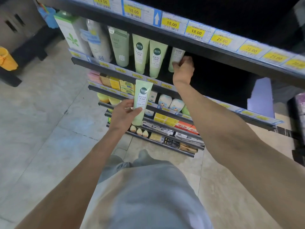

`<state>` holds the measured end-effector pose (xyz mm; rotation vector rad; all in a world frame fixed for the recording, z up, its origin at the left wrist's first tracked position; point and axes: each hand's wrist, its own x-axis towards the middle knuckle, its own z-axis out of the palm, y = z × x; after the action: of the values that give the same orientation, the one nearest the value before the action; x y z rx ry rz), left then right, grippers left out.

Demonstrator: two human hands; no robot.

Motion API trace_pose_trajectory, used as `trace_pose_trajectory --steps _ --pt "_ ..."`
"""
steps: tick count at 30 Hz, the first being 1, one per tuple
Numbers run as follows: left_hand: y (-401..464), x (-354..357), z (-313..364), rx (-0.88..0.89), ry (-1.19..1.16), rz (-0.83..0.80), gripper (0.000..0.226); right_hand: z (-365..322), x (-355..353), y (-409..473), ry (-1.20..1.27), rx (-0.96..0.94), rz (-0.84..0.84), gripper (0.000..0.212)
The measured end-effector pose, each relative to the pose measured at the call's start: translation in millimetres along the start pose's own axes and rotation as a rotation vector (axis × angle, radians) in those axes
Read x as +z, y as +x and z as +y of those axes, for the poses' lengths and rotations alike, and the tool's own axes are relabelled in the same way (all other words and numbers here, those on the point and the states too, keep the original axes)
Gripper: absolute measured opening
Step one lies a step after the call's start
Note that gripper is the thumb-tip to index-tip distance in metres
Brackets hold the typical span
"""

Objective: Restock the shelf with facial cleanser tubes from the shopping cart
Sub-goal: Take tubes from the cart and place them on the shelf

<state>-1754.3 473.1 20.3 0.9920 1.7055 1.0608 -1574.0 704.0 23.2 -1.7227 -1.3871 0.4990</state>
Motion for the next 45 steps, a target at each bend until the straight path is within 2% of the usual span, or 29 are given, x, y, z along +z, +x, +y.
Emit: trace_pose_trajectory --steps 3,8,14,23,28,31,35,38,40,45 --pt "0 -1 -1 0.009 -0.001 -0.001 0.039 -2 8 8 -0.014 -0.017 0.021 0.027" --pt "-5 0 -4 -0.001 -0.009 0.014 0.034 -3 17 25 -0.050 -0.011 0.017 0.028" --pt "-4 -1 -5 0.007 -0.039 0.034 0.036 -2 27 46 -0.219 -0.008 -0.037 0.033" --pt "6 -5 -4 0.025 -0.023 0.043 0.038 -1 36 57 -0.248 0.002 -0.062 0.034" --pt "6 -5 0 0.033 -0.023 0.023 0.036 -6 19 28 -0.033 0.054 -0.108 0.052" --pt "7 -2 8 0.050 -0.017 0.000 0.031 -10 -12 -13 0.167 0.033 -0.148 0.046" --pt "11 8 20 0.097 -0.021 0.009 0.038 -21 -63 -82 0.411 0.039 -0.357 0.034" --pt "12 19 30 0.131 -0.033 -0.012 0.037 -24 -85 -118 0.404 0.057 -0.544 0.032" --pt "11 27 39 0.156 -0.032 -0.049 0.037 -23 -92 -131 0.404 0.080 -0.607 0.028" --pt "11 41 48 0.203 -0.038 -0.174 0.039 -23 -104 -134 0.443 0.132 -0.532 0.027"
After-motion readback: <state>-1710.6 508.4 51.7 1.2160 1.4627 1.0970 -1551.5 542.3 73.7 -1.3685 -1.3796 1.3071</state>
